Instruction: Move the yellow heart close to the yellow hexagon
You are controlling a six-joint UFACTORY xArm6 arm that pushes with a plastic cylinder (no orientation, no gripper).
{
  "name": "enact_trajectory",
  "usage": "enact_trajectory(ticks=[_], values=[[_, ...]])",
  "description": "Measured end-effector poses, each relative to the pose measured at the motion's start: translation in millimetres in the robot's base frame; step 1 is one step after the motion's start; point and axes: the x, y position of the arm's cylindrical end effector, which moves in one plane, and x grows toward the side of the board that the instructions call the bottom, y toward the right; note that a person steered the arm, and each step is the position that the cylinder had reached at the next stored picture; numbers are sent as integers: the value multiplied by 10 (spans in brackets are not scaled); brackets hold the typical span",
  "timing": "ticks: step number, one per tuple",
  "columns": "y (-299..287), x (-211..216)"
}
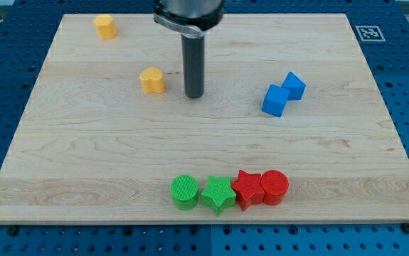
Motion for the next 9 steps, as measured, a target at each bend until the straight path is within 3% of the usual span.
enact_trajectory(ticks=[2,3,4,5,6,7,9], values=[[-635,-463],[-359,-459],[109,-259],[76,102],[-325,161],[-757,53],[-1203,-778]])
